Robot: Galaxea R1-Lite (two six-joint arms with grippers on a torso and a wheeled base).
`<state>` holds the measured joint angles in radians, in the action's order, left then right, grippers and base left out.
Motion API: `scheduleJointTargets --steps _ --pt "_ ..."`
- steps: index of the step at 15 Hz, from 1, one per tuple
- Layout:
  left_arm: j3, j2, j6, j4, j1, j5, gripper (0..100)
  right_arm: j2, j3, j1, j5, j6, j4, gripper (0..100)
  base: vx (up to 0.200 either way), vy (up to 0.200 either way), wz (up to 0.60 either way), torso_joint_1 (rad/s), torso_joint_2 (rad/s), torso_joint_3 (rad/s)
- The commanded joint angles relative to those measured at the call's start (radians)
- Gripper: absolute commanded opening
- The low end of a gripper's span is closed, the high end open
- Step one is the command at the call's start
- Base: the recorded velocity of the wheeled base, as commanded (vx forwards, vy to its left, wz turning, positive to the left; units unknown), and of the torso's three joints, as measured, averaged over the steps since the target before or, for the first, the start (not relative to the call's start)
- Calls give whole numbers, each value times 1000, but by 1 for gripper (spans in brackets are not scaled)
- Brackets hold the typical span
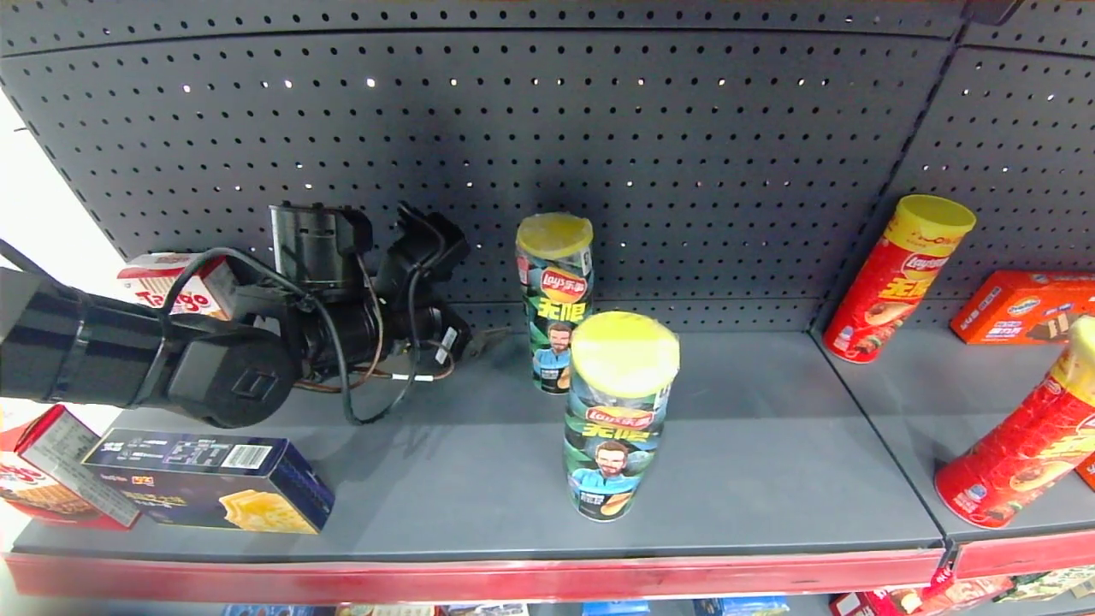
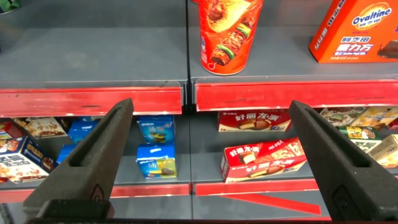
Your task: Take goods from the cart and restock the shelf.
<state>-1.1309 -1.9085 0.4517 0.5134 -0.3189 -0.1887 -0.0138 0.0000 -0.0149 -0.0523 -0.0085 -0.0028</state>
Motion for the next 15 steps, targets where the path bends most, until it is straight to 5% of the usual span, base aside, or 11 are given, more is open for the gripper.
scheduleJointTargets --steps 1,15 --pt "-29 -70 -1 0 6 14 100 -2 0 0 0 -1 0 100 0 0 0 0 0 0" --pt "-92 -121 -2 -3 -51 14 100 -2 0 0 0 -1 0 100 0 0 0 0 0 0"
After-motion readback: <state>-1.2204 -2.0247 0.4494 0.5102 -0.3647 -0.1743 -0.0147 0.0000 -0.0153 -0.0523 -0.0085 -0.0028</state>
